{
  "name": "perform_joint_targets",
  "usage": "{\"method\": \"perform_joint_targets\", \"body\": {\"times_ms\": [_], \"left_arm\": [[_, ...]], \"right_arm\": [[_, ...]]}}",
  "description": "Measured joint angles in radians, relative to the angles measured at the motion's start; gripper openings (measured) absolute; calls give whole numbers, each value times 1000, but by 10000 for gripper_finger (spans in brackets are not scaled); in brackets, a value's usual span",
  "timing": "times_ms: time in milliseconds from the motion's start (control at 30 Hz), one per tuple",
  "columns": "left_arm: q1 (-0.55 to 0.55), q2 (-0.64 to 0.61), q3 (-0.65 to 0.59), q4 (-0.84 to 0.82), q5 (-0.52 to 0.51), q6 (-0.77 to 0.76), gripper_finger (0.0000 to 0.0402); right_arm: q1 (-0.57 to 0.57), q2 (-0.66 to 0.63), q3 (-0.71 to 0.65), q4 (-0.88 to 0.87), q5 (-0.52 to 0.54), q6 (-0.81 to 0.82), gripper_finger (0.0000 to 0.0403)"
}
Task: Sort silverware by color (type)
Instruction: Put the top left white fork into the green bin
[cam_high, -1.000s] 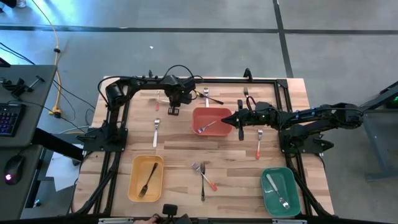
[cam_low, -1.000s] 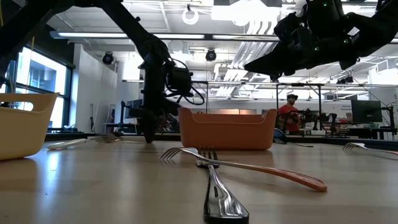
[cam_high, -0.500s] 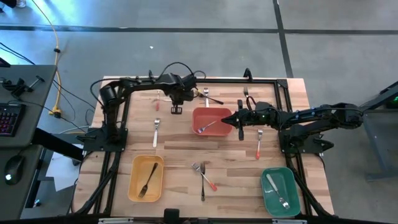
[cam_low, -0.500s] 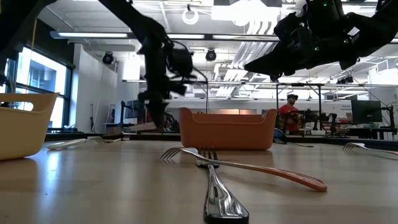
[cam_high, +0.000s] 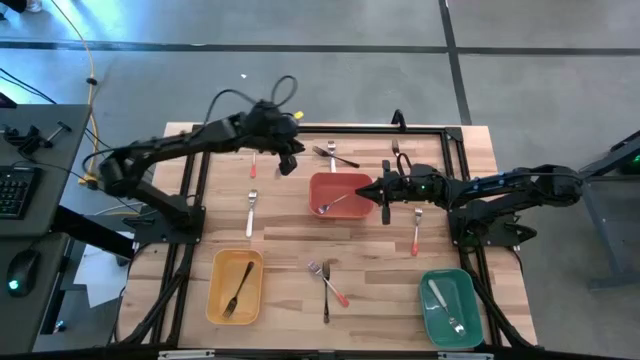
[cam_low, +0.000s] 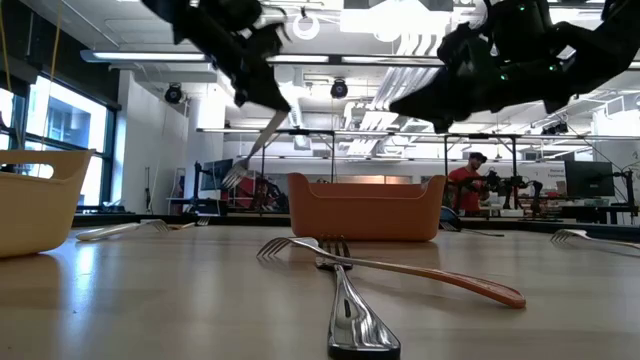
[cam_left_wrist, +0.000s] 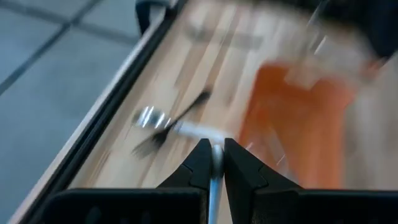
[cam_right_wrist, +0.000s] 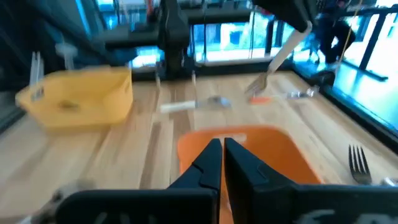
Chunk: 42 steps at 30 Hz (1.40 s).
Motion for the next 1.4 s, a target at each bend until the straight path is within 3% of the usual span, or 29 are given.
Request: {"method": "perform_joint_targets", "body": {"times_ms": [133,333,500,633,867,1100,1400], "left_arm": [[-56,-121,-174,303,80,-125,11],[-168,-172,-378,740,115,-260,11],[-249,-172,-439,891,105,-269,11],[-288,-172,-453,948,100,-260,11],[-327,-173,-454,978,73,-238,10],[-358,-173,-454,984,72,-235,21],[-371,-174,-480,982,72,-191,127]], "right_arm": [[23,98,53,75,-10,62,34],[79,284,224,77,29,105,120],[89,355,336,77,62,135,184],[92,392,404,77,43,129,200],[127,448,516,-8,4,102,162],[168,461,551,-42,39,79,18],[240,353,551,-279,169,110,8]]}}
